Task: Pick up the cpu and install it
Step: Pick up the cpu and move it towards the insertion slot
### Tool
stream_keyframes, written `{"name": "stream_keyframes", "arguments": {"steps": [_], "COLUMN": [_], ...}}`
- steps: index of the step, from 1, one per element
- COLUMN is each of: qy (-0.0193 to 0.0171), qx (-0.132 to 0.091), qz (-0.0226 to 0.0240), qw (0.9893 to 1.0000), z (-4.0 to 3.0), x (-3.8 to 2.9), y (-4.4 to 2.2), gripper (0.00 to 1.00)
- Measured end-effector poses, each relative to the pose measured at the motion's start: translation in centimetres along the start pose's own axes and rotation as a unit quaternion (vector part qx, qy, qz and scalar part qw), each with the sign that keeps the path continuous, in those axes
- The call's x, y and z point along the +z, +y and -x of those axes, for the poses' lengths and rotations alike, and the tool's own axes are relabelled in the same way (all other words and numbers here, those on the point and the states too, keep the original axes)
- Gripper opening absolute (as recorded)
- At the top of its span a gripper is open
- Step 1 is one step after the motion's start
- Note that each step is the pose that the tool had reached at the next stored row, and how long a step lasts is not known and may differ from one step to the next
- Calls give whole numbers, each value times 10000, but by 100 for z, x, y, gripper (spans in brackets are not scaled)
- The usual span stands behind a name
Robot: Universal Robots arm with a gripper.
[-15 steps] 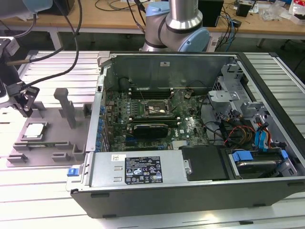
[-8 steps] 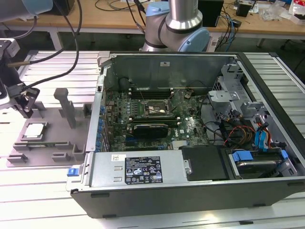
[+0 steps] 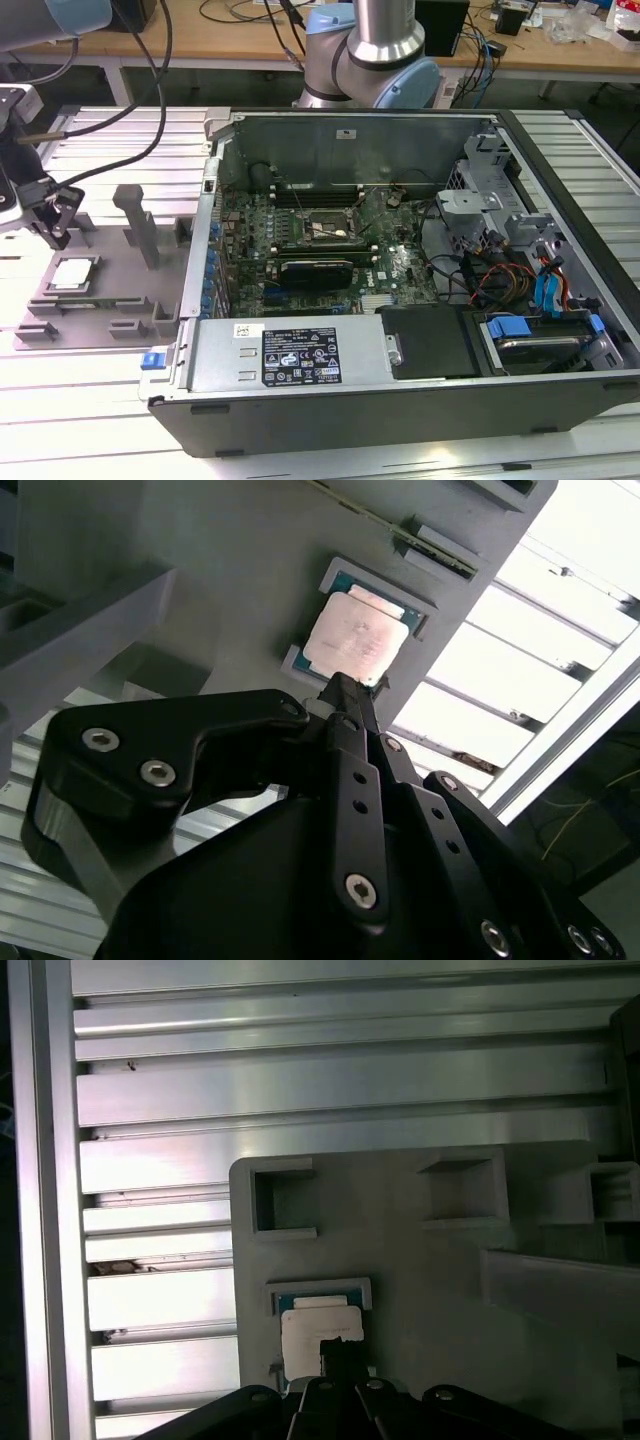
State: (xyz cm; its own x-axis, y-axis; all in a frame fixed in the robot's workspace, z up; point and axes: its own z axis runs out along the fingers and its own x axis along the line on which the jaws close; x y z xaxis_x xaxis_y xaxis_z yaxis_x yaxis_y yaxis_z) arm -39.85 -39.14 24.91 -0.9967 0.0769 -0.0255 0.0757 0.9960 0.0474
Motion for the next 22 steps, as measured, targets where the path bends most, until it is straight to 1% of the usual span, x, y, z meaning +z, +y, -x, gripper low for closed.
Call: {"name": "stream_keyframes", "arguments": {"steps": [2, 3, 5, 7, 14, 17, 19, 22], "qy": [0, 0, 1, 0, 0, -1, 0, 0], "qx": [0, 0, 1, 0, 0, 0, 1, -1], "qz": [0, 1, 0, 0, 0, 1, 0, 0], "qw": [10000, 10000, 10000, 10000, 10000, 10000, 10000, 10000], "z": [-1, -3, -5, -6, -7, -6, -8, -18], "x": [12, 31, 44, 86, 150, 212, 266, 308], "y": [-18, -32, -37, -49, -58, -94, -112, -126], "gripper": [11, 11, 11, 11, 11, 11, 11, 11]}}
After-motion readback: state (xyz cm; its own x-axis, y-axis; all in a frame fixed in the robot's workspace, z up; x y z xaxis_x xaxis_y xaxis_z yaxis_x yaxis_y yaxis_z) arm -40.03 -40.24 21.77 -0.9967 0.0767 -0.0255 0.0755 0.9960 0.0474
